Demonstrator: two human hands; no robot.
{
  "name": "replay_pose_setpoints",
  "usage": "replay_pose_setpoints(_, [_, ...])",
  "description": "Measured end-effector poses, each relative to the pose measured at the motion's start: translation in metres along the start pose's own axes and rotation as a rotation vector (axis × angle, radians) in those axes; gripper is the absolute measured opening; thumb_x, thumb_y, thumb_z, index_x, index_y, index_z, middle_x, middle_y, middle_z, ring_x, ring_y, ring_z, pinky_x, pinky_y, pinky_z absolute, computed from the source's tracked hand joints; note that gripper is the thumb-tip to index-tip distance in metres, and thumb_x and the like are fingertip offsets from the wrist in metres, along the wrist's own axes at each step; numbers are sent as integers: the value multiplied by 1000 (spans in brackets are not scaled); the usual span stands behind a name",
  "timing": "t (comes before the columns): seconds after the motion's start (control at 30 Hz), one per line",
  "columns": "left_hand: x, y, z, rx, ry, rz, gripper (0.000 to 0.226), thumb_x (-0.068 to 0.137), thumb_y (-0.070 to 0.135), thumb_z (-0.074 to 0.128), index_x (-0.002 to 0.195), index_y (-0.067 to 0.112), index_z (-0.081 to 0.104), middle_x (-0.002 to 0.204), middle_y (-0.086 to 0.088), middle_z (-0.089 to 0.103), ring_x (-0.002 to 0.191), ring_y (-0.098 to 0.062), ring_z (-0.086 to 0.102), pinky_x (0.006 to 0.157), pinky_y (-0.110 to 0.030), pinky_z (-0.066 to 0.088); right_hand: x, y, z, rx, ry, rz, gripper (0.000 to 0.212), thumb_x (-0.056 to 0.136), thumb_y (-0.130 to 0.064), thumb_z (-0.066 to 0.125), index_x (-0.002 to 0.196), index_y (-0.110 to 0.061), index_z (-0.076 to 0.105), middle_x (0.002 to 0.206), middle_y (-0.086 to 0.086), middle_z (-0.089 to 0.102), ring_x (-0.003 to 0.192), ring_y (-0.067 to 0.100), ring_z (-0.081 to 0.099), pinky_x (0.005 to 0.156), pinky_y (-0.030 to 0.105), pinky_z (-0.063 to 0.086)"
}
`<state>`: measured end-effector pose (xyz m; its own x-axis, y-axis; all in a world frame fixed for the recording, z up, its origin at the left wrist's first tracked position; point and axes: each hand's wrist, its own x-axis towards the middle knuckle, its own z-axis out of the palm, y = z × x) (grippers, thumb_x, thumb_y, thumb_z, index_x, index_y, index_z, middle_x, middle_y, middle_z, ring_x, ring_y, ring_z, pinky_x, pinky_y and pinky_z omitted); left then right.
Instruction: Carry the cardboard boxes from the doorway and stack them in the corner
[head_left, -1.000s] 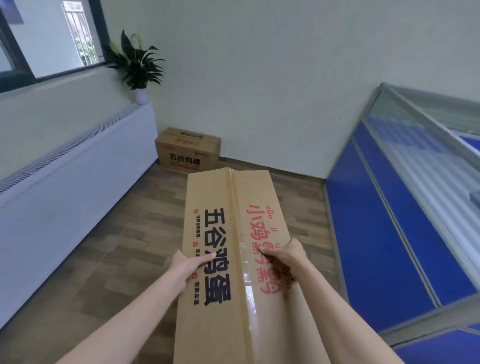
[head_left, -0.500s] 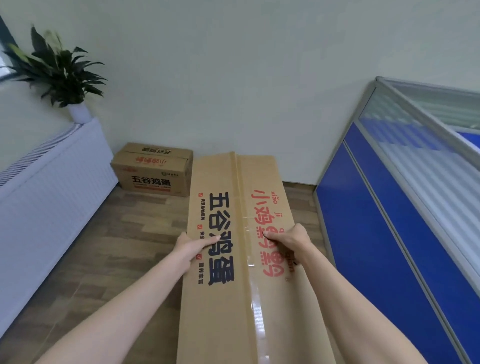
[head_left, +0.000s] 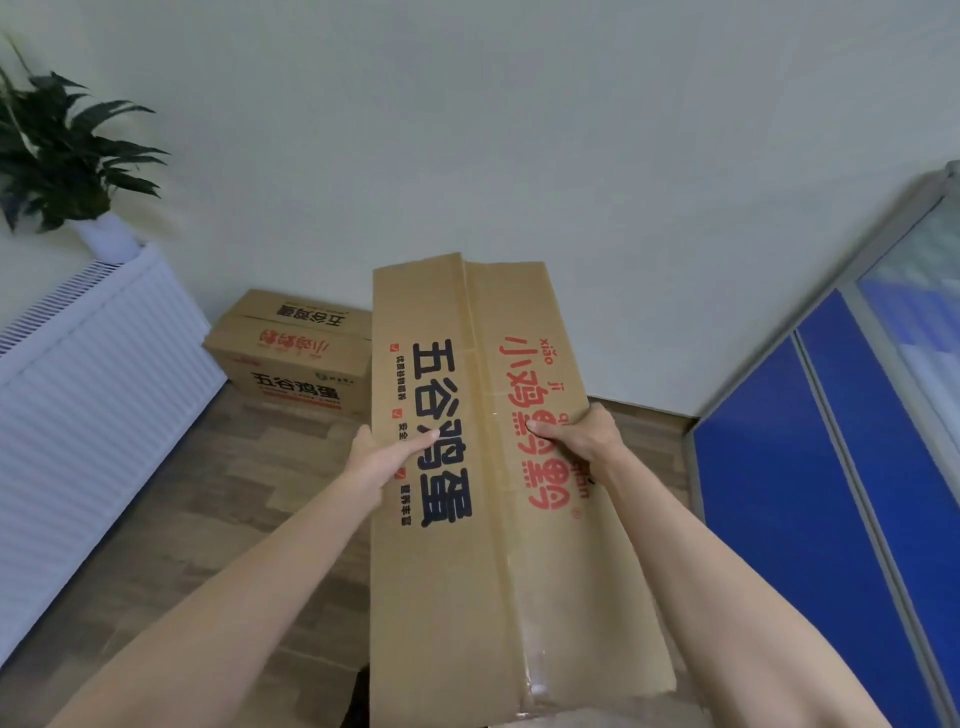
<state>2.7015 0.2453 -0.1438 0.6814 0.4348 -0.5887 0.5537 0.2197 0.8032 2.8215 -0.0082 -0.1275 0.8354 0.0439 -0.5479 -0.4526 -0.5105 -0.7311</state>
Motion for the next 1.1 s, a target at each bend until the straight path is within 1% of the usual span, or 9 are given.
replay_pose_setpoints(0.07, [50,34,24,-35,32,1,112,57,41,95,149,14,37,141,-10,56,129,-32,53,108,-58,41,60,-46,-14,-36,-23,-26,100,34,-55,100,116,-16,57,105,6,75,93,25,74,87,47,61])
replay_pose_setpoints(0.23, [174,83,73,-169,83,-65,102,60,35,96,143,14,40,131,-9,60,116,-29,58,101,-56,48,196,-134,-22,-156,-108,-62,73,56,-39,99,112,-11,61,98,8,77,87,24,75,78,41,61])
replay_pose_setpoints(0.37, [262,111,97,-275,117,-142,102,61,33,96,142,15,38,132,-8,59,110,-25,55,100,-54,46,317,-173,-11,-263,-131,-29,120,22,-59,100,122,-13,55,105,7,76,92,25,76,84,47,63])
replay_pose_setpoints(0.47, [305,129,113,-300,187,-189,108,55,40,97,142,18,36,132,-8,58,115,-26,56,103,-55,47,397,-193,-4,-311,-189,7,132,18,-60,101,130,-13,48,113,8,72,101,28,73,86,52,62])
replay_pose_setpoints(0.6, [361,144,134,-324,306,-281,102,56,43,96,136,19,37,127,-8,59,115,-30,59,100,-56,50,450,-245,16,-390,-273,27,110,44,-44,103,132,-12,44,121,7,65,115,31,64,92,53,57])
replay_pose_setpoints(0.7, [401,142,160,-404,382,-325,95,56,41,96,128,21,38,125,-7,60,112,-28,60,98,-55,51,514,-262,31,-473,-388,11,95,49,-41,102,127,-12,56,115,6,71,108,26,69,87,47,59])
replay_pose_setpoints(0.8, [440,134,193,-467,511,-375,100,58,44,95,136,21,37,126,-3,58,118,-28,59,100,-54,50,592,-263,53,-557,-531,-34,110,28,-53,102,125,-19,63,111,3,77,102,25,73,92,51,60])
replay_pose_setpoints(0.93, [502,96,249,-572,697,-459,96,59,42,94,134,22,39,125,-3,63,113,-26,63,98,-54,53,687,-249,90,-661,-650,-113,101,49,-34,103,134,-13,52,123,6,70,111,26,67,94,48,57])
replay_pose_setpoints(1.1, [571,38,303,-702,780,-493,84,62,38,94,126,24,40,115,-3,66,100,-22,69,90,-51,57,782,-204,131,-769,-737,-172,96,56,-30,100,135,-18,48,120,0,64,115,24,63,103,54,52])
